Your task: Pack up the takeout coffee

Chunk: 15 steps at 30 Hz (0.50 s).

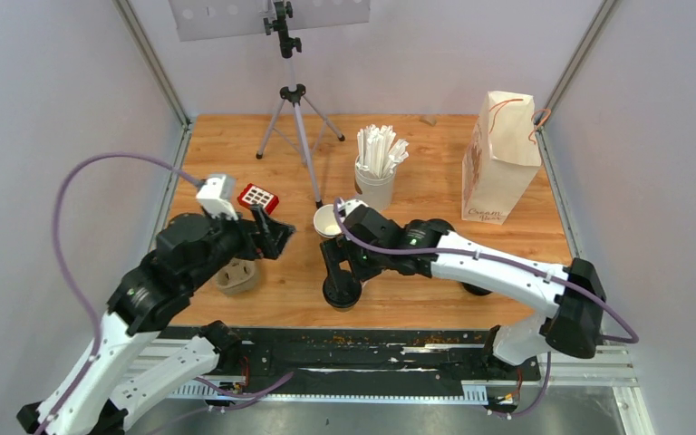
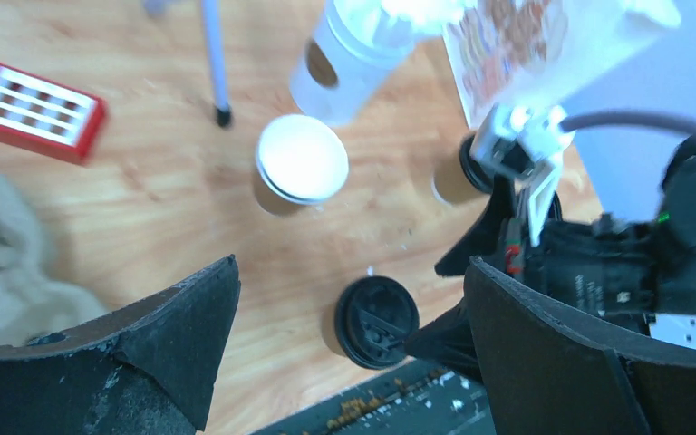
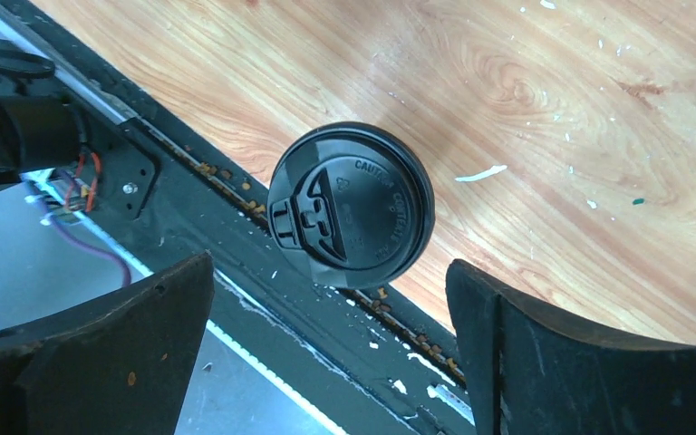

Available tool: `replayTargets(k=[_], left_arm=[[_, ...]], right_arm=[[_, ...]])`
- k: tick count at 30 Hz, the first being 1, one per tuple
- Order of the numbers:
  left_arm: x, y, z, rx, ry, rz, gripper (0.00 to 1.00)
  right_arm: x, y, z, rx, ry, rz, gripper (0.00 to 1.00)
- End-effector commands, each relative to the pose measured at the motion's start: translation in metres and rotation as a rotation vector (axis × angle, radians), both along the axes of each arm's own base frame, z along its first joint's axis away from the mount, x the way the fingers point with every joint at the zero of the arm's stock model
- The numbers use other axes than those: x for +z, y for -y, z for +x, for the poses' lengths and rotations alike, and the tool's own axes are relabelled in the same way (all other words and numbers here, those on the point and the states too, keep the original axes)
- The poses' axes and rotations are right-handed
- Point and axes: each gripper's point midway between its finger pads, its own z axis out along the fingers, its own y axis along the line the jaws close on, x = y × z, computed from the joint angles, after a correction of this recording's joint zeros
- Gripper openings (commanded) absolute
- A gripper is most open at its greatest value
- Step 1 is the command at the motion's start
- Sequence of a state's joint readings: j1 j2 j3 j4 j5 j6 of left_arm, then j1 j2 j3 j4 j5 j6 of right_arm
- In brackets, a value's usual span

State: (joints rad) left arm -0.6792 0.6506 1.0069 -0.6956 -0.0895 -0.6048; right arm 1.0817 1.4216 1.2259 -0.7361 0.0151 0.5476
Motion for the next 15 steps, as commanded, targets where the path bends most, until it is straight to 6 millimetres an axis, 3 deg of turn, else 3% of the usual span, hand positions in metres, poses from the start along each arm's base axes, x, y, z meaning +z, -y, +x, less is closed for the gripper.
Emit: replayTargets(k=[1,6,15], left_arm=[[0.024,-0.069,-0.007,0.203,0.111,0.158,1.0],[0.039,-0.099,-0.02,0.296,0.18,0.138,1.0],[0.031,-0.109,-0.025,0.321,0.199,0.131,1.0]], right_arm=[[0.005,-0.009,0.01,0.007,0.104,-0.098,1.0],[-0.008,-0.024,0.01,0.034,0.124,-0.167,1.0],[-0.031,-0.029,0.008,0.064,0.155,-0.305,0.98]])
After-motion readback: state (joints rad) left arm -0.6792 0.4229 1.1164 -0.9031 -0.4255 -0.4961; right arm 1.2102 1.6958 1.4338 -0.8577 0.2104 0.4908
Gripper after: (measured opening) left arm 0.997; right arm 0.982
